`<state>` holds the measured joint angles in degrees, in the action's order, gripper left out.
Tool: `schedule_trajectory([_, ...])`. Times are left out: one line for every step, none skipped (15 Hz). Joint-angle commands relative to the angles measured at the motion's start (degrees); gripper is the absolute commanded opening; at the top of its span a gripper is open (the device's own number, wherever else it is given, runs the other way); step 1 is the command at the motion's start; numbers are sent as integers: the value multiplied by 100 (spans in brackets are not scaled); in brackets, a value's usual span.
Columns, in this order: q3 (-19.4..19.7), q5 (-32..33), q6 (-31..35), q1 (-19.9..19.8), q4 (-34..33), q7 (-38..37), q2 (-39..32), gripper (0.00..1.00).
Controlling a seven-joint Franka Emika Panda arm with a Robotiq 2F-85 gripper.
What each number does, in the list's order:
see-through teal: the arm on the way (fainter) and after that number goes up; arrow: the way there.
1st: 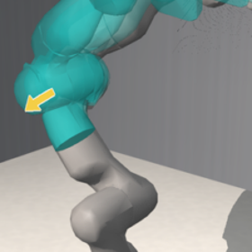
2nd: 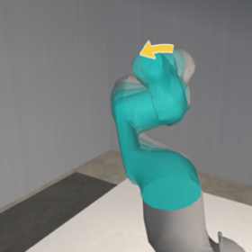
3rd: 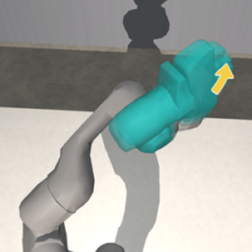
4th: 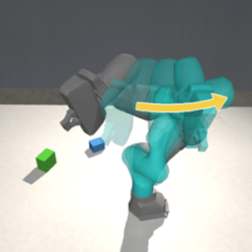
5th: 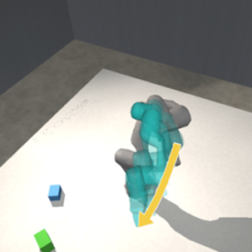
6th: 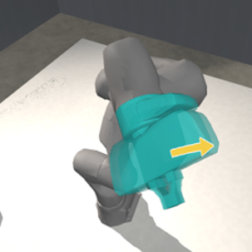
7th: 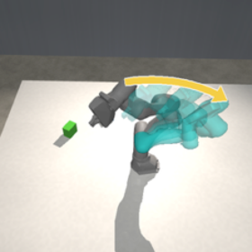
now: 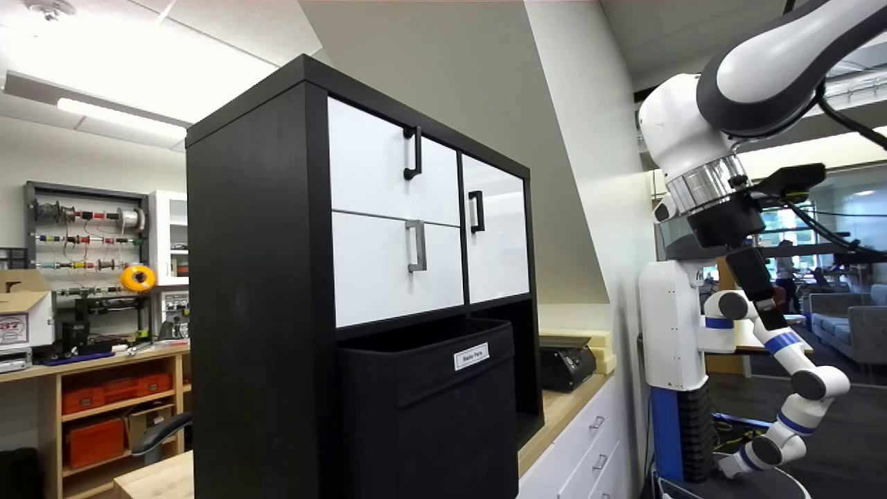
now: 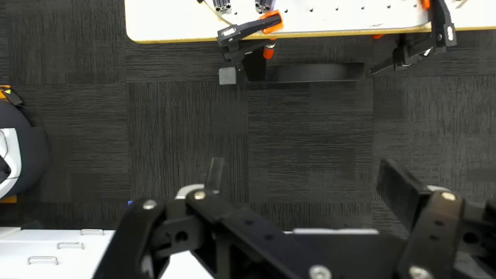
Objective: Open the bottom drawer of the black and white cabinet
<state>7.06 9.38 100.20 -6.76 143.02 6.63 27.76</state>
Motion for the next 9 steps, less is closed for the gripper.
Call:
schedule_trajectory([9,2,-18,13,-12,-5,-1,100])
schedule_trajectory([9,2,-18,13,-12,-5,-1,100])
schedule_trajectory([9,2,-18,13,-12,-5,-1,100])
schedule_trajectory([9,2,-18,13,-12,-5,-1,100])
schedule_trajectory([1,-14,-25,24,-33,-13,-27,100])
schedule_trajectory([-7,-27,-20,50,-50,21,-45,100])
schedule_trajectory([-23,-43,15,70,-62,14,-49,100])
schedule_trajectory([-34,-63,50,96,-81,28,-53,100])
schedule_trajectory([-53,-83,129,128,-105,30,-63,100])
